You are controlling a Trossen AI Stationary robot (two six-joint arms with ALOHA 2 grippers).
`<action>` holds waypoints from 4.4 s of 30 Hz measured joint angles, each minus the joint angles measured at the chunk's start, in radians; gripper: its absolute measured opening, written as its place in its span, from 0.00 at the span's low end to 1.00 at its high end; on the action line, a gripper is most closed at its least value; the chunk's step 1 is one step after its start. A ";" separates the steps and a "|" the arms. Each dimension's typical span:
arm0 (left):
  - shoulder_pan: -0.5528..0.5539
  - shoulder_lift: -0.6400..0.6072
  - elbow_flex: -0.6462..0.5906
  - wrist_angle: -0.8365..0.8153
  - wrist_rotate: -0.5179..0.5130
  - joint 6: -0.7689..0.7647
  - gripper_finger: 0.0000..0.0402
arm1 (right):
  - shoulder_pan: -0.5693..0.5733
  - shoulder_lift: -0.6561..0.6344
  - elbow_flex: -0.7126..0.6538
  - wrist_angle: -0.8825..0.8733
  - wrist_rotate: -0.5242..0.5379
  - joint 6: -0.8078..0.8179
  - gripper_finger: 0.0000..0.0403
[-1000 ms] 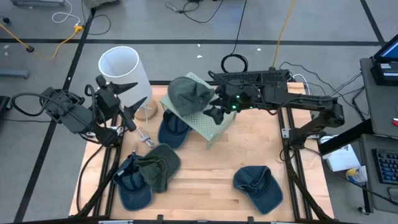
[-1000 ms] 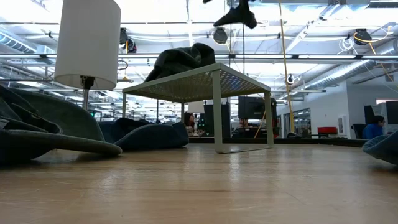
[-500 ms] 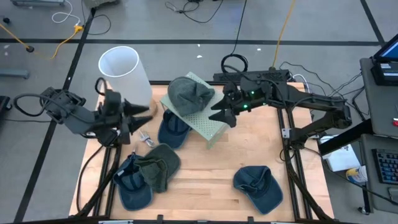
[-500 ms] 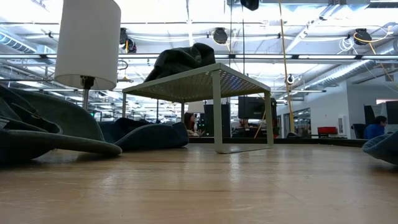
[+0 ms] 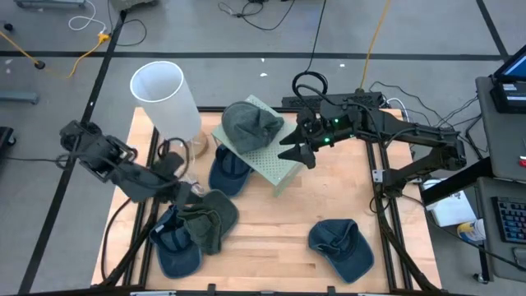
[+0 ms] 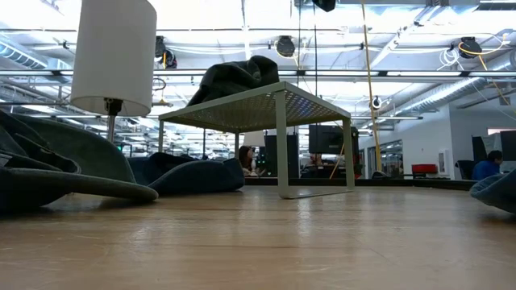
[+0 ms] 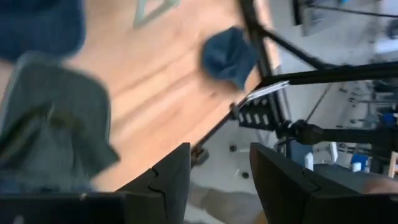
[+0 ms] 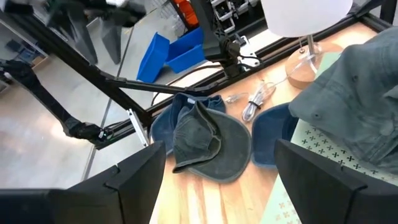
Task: Pick & Place hat
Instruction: Stack the black cap on top of the stacked black caps on the shelf
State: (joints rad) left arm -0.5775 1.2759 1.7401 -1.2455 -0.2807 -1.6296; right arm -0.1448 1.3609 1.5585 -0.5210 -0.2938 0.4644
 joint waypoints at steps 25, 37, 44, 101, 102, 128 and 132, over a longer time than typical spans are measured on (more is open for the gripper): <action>-0.109 0.268 -0.097 -0.324 0.256 -0.651 0.72 | 0.070 0.000 -0.039 -0.003 -0.128 -0.003 0.73; -0.129 0.400 -0.271 -0.252 0.281 -0.713 0.69 | 0.147 0.000 -0.226 0.080 -0.129 -0.006 0.73; -0.129 0.460 -0.342 -0.189 0.283 -0.709 0.65 | 0.164 0.000 -0.281 0.103 -0.130 -0.009 0.73; -0.035 0.247 0.148 -0.101 -0.168 0.350 0.00 | 0.296 -0.096 -0.320 0.457 0.195 0.461 0.54; -0.025 0.247 0.172 -0.079 -0.176 0.408 0.00 | 0.296 -0.096 -0.329 0.473 0.195 0.492 0.54; 0.108 0.254 0.476 0.651 -0.292 1.910 0.00 | 0.395 -0.100 -0.802 1.621 0.447 0.941 0.53; 0.136 0.256 0.476 0.708 -0.347 1.970 0.00 | 0.391 -0.100 -0.800 1.641 0.495 0.936 0.53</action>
State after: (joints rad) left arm -0.4420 1.5322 2.2162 -0.5376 -0.6278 0.3409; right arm 0.2465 1.2613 0.7582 1.1200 0.2011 1.4001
